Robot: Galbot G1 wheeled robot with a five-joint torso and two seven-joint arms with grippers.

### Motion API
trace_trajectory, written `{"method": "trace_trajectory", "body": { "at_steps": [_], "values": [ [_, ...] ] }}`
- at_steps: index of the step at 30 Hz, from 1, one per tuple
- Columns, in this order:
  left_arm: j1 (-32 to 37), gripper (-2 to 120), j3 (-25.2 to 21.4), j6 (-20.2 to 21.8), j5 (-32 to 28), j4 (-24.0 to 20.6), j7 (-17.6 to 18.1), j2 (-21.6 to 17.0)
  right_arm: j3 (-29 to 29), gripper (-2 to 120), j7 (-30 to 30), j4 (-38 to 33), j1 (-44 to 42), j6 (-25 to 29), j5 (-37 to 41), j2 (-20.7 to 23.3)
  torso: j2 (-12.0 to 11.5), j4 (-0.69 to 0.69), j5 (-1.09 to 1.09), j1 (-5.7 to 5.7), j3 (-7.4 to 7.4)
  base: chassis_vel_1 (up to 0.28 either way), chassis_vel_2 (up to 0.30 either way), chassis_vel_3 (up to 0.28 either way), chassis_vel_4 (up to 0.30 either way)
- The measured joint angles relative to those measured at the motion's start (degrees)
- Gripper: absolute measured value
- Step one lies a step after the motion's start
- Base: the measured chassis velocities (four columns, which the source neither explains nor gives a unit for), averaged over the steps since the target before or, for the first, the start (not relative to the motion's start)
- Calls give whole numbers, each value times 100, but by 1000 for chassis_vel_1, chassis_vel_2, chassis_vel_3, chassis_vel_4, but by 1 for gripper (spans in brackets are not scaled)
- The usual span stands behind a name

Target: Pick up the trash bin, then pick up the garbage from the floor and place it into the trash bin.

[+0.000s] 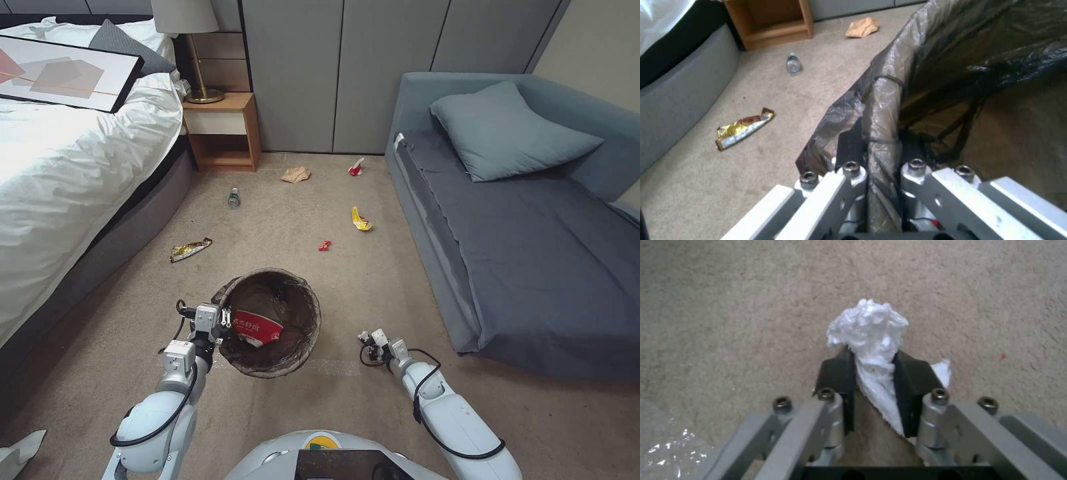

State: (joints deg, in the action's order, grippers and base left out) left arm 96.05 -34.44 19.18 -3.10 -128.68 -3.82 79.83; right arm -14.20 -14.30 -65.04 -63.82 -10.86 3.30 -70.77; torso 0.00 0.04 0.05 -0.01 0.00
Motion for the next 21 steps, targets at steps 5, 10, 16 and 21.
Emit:
{"method": "trace_trajectory", "body": {
  "at_steps": [5, 10, 16, 21],
  "values": [
    [-11, 3, 16, 0, 6, 16, 0, 3, -13, 11, 0, -13, -19, 5, -3, 0, 0, 1, 1, 0, 0, 0, 0, 0, 0],
    [-18, 3, 27, 2, 12, 18, -2, 4, -62, 0, -1, -61, -52, 42, -43, 0, -1, 1, 4, 1, 1, 0, 0, 0, 0],
    [-24, 3, 37, 10, 15, 3, -5, -2, -296, 0, 84, -407, -174, 64, -119, 61, -3, -13, 1, 2, 3, -43, -14, -5, -21],
    [-32, 3, 48, 15, 17, -7, -5, -5, -421, 0, 82, -727, -240, 107, -131, 91, -3, -8, -15, 2, 2, 0, 0, 0, 0]
  ]
}}
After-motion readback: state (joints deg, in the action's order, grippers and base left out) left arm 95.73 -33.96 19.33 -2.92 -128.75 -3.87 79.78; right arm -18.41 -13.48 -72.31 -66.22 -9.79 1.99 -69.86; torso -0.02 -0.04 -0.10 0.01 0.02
